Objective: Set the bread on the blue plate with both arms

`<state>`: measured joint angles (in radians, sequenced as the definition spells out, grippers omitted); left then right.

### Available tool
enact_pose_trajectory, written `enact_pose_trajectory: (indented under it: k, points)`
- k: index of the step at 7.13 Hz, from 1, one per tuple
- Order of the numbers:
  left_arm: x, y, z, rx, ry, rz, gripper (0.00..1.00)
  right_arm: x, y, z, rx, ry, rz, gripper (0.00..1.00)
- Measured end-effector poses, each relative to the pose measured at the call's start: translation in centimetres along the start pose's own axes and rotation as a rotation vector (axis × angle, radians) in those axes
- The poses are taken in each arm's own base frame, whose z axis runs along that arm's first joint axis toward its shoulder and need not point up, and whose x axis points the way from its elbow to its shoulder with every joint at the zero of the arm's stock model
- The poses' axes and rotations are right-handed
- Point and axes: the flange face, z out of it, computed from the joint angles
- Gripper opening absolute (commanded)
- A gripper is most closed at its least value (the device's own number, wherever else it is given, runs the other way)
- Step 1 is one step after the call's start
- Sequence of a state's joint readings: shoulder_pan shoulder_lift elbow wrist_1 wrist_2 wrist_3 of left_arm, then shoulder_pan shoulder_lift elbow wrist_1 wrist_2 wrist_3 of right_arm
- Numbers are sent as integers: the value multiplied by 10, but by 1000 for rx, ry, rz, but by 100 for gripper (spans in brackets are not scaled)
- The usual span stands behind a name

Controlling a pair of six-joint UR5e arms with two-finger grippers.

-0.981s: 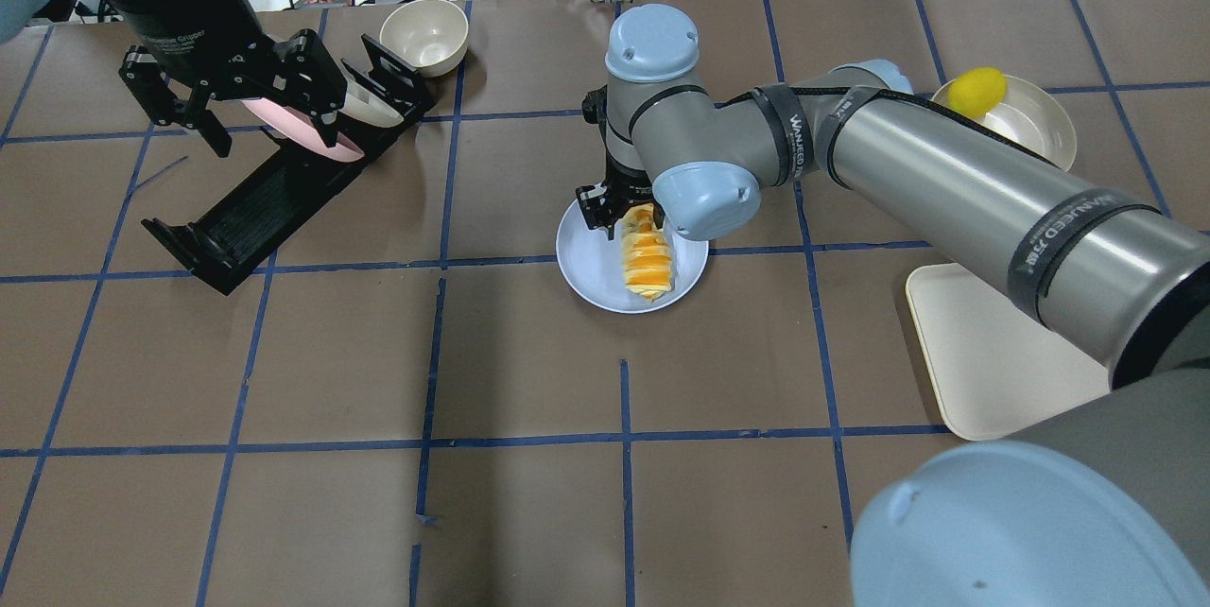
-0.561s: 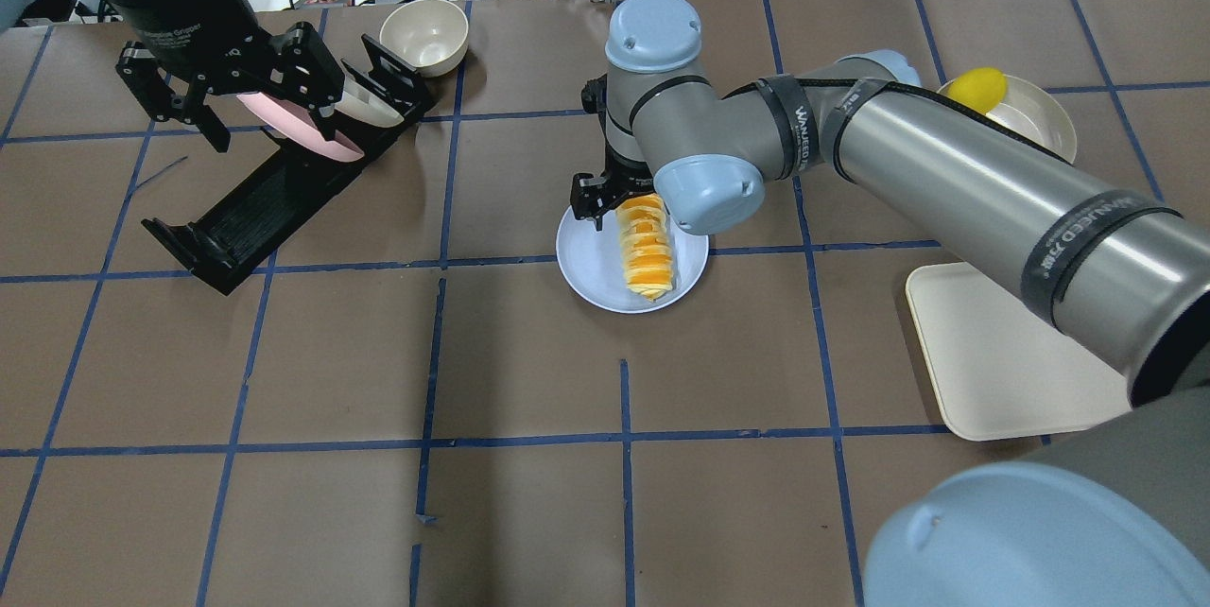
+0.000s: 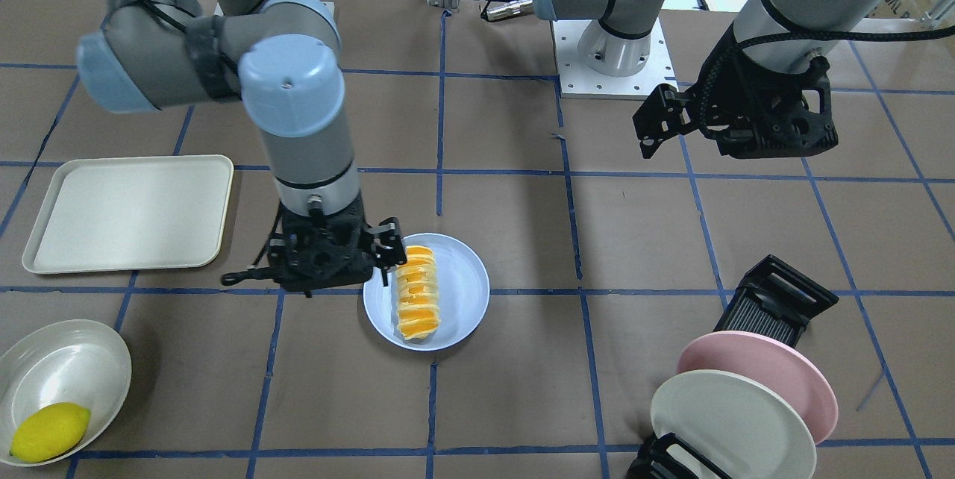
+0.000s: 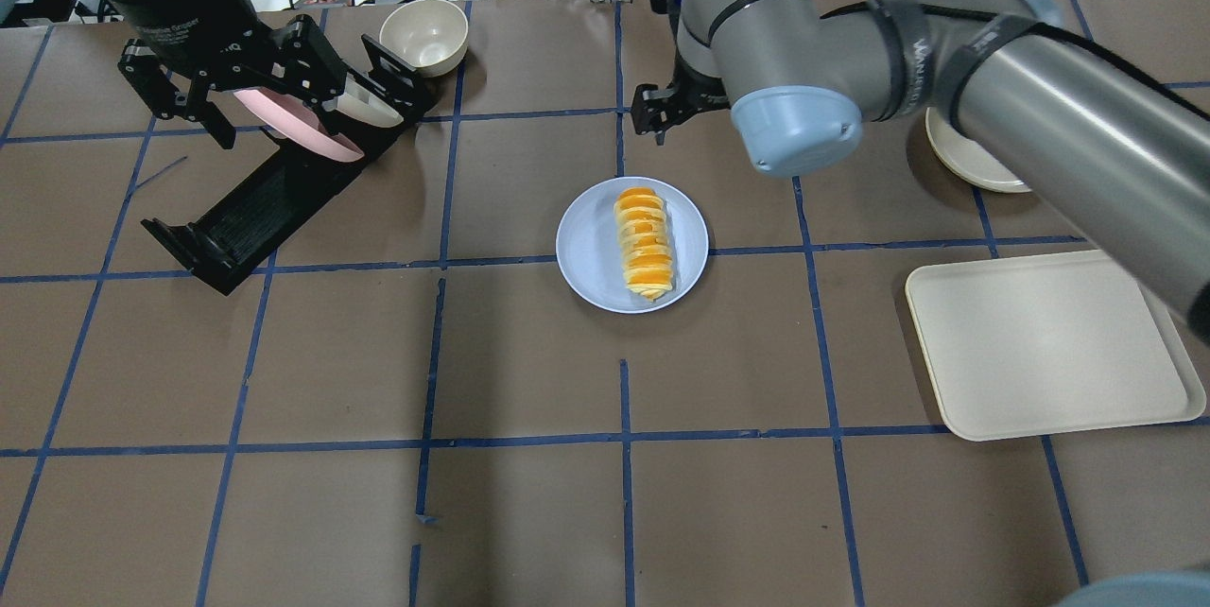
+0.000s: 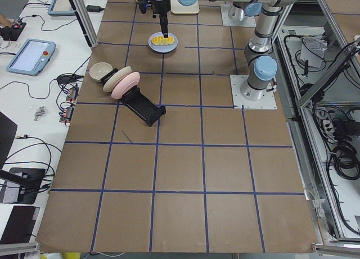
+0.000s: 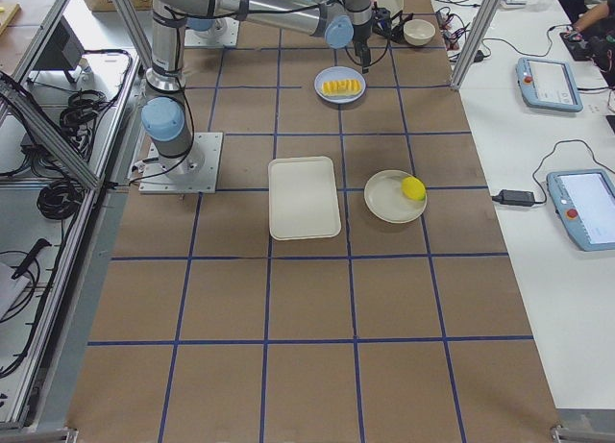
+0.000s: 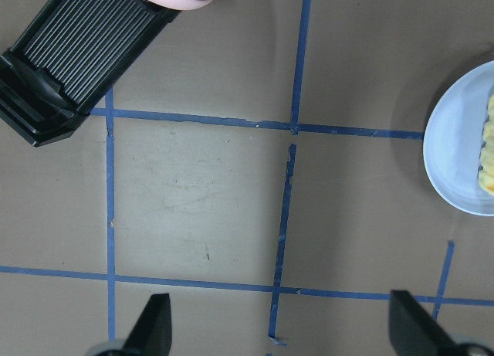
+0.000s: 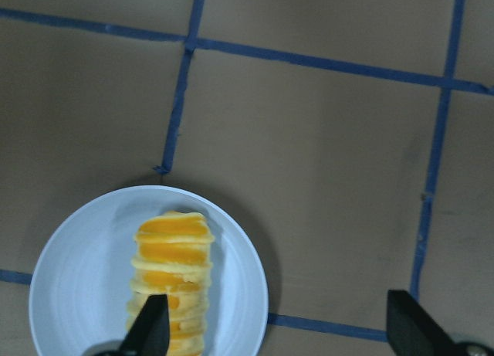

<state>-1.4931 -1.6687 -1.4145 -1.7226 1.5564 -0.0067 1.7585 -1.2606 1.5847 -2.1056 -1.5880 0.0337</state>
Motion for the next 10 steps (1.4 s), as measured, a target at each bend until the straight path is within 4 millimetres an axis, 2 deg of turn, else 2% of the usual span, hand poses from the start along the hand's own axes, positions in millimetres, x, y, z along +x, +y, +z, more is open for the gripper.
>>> enact_pose_trajectory:
  k: [2,3,4,5,7,10]
  points:
    - [1,1,1,-2,-3,1,100,67,27,-71,-50,23,54,98]
    - [3,4,3,-6,-3,2,100,89,49,-106,-95,22,64,98]
    - [6,8,4,-9,-1,8,100,97,73,-135,-135,13,66,98]
    - [9,11,5,-11,-1,15,100,96,97,-160,-171,-1,68,98]
    - [19,16,7,-15,-6,37,100,90,125,-184,-218,-20,65,98]
    - [26,27,13,-25,-12,51,100,86,134,-190,-240,-22,60,98]
